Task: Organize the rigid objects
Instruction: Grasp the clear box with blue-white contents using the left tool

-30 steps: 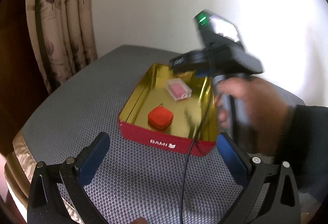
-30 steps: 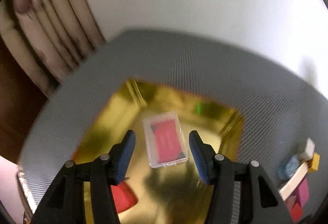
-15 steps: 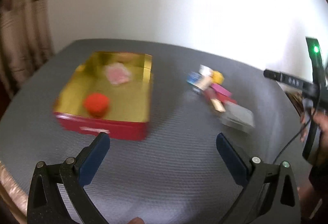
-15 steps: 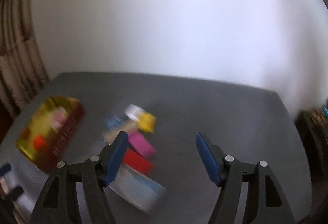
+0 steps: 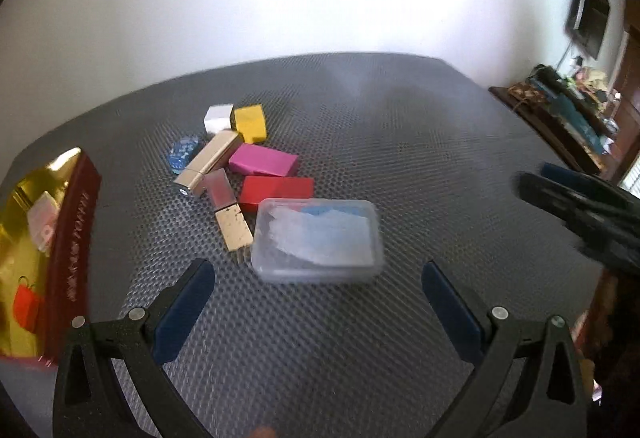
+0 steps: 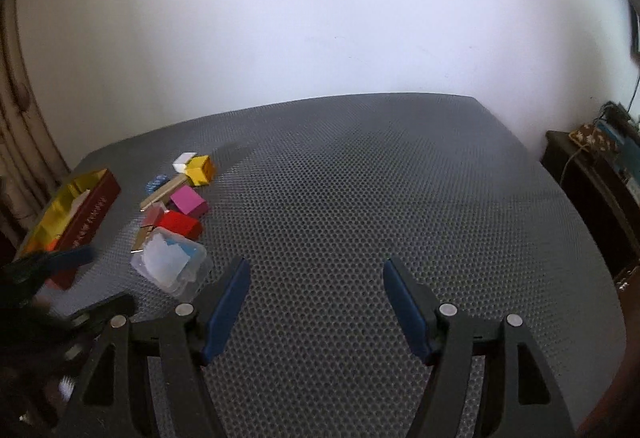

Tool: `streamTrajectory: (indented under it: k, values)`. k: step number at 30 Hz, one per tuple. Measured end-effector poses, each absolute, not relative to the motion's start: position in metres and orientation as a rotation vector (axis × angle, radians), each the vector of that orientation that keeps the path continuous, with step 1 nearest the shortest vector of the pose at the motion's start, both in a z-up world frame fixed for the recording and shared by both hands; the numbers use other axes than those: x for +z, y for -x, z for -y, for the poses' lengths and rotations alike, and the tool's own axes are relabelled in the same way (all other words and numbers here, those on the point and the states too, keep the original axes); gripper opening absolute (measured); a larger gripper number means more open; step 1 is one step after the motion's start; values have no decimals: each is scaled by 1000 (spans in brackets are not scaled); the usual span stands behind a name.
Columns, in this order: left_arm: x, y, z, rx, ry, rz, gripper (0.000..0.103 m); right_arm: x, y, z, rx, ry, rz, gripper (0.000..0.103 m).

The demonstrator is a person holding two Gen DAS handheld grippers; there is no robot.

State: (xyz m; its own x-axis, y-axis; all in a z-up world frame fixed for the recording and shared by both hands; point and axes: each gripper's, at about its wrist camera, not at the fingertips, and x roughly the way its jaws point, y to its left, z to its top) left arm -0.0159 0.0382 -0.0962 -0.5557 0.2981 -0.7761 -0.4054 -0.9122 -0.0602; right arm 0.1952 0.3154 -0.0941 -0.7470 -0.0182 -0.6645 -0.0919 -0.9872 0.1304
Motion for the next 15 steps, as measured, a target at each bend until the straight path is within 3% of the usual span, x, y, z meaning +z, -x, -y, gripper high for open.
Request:
streamTrajectory:
  k: [6,13,15]
  values:
    - [-115,36,-48,2394,1247,-210,103,-84,-194,-319,2936,1083,-366,71]
    - [-126,51,-72,2447,1265,-382,102,-74,-200,-316,2977,1052,-401,72]
    - [-128,51,-74,2460,1273,-406,98,-75,-200,-319,2964,1059,-417,72]
